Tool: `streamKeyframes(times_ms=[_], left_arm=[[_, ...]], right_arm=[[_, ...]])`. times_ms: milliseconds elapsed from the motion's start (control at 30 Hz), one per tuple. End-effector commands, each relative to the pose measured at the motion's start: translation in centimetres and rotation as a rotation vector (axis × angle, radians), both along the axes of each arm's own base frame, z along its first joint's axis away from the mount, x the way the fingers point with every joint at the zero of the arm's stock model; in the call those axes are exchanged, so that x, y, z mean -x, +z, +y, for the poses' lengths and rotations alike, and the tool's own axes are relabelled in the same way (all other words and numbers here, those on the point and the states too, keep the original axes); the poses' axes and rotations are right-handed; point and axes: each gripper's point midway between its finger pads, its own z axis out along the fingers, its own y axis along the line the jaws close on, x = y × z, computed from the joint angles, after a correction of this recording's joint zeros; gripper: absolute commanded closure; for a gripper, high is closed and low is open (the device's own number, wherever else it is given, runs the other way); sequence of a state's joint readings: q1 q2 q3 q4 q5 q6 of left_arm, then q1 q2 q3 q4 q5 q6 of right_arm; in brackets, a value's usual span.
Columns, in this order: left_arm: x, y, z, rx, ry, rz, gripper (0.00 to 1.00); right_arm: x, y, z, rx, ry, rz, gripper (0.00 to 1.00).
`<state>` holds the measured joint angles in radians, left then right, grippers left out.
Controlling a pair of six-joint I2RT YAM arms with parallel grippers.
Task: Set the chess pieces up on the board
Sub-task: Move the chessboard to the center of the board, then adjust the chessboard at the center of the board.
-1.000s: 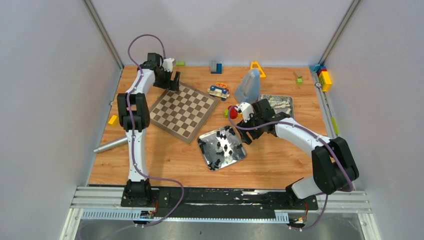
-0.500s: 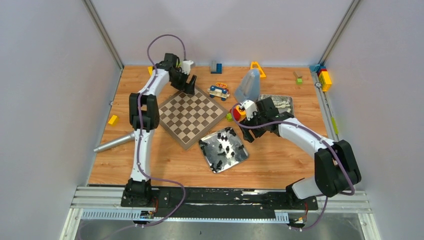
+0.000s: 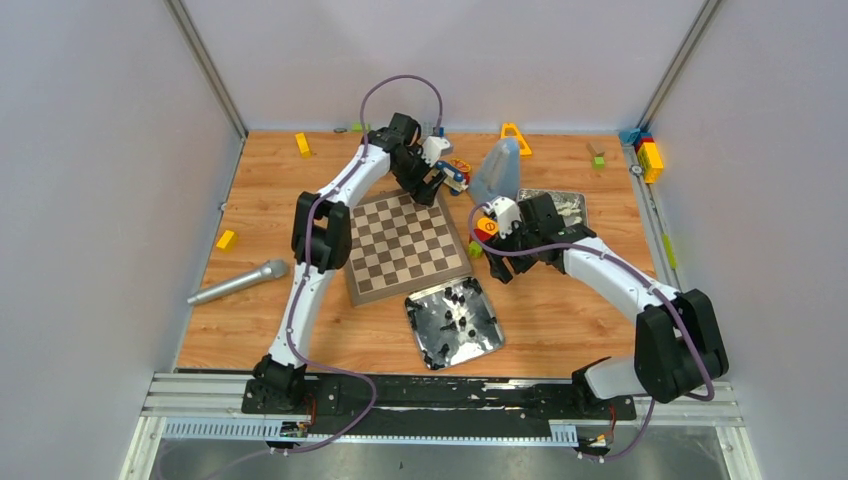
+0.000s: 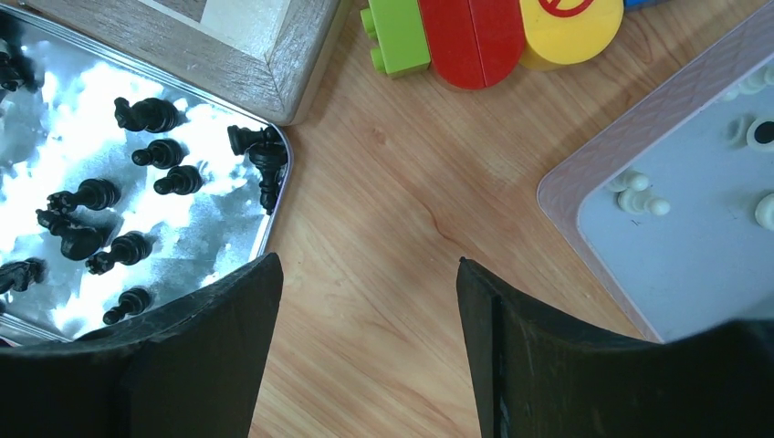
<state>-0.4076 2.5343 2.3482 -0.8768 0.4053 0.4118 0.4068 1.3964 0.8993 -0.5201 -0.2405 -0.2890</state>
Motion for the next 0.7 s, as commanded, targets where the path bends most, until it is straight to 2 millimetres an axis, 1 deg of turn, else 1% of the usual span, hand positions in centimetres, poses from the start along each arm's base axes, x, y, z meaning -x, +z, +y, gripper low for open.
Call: streamKeyframes(times_ms=[0,67,100,133,167,200,233,267,300,333,367,400,433,467,500,533,567,600,633,667], left_arm=[[0.8,-0.6,-1.0,-0.049,-0.041,-0.013,0.01],[0.2,0.5,-0.7,-0.063,-0.026,-0.053,0.0],[-0.2,1.4,-0.2,-0.082,-0.012,-0.085,0.0],[-0.7,1.8,0.5,-0.106,0.01,-0.107,0.0],[-0.9,2.8,0.8,-0.106,0.024,-0.131,0.0],[-1.2,3.4,1.7,-0.116,0.051,-0.145,0.0],[-1.3,4.6,2.2,-0.106,0.081,-0.16,0.0],[-1.6,5.3,3.2,-0.102,0.114,-0.168,0.0],[-1.5,6.7,3.9,-0.08,0.16,-0.173,0.0],[-2.0,7.4,5.3,-0.071,0.207,-0.175,0.0],[-1.7,8.6,6.2,-0.046,0.261,-0.171,0.0],[-1.6,10.1,8.0,-0.026,0.309,-0.175,0.0],[-1.1,9.8,8.9,-0.013,0.359,-0.14,0.0],[-0.4,10.4,11.0,-0.006,0.409,-0.122,0.0],[0.0,10.5,12.0,0.005,0.452,-0.103,0.0],[1.1,10.4,14.0,0.0,0.495,-0.078,0.0],[1.6,10.1,15.0,0.0,0.526,-0.057,0.0],[2.9,9.5,16.8,-0.013,0.567,-0.028,0.0],[3.4,9.2,18.1,-0.02,0.596,-0.014,0.0],[4.8,8.5,18.8,-0.034,0.609,0.019,0.0]], right_arm=[[0.4,0.7,0.0,-0.021,0.01,-0.011,0.29],[0.5,0.7,0.2,-0.03,0.022,-0.008,0.29],[0.5,0.8,0.4,-0.037,0.027,-0.007,0.3],[0.5,0.9,0.6,-0.047,0.036,-0.004,0.3],[0.5,1.0,0.9,-0.058,0.044,-0.001,0.3],[0.5,1.1,1.2,-0.068,0.05,0.005,0.3],[0.3,1.3,1.5,-0.081,0.058,0.006,0.3],[0.0,1.6,1.9,-0.096,0.065,0.005,0.3],[-0.2,1.8,2.3,-0.113,0.072,0.007,0.3],[-0.4,2.0,2.8,-0.132,0.081,0.011,0.29],[-0.6,2.0,3.4,-0.151,0.09,0.02,0.29],[-0.9,2.1,3.9,-0.173,0.095,0.03,0.28],[-1.1,2.2,4.5,-0.197,0.101,0.041,0.28],[-1.3,2.3,5.2,-0.224,0.109,0.059,0.28],[-1.4,2.4,5.9,-0.251,0.113,0.08,0.28],[-1.5,2.4,6.4,-0.272,0.119,0.104,0.28],[-1.6,2.4,7.0,-0.293,0.125,0.125,0.28],[-1.5,2.2,7.4,-0.312,0.131,0.152,0.28],[-1.6,2.0,7.8,-0.324,0.134,0.171,0.28],[-1.8,1.4,7.9,-0.324,0.13,0.192,0.28]])
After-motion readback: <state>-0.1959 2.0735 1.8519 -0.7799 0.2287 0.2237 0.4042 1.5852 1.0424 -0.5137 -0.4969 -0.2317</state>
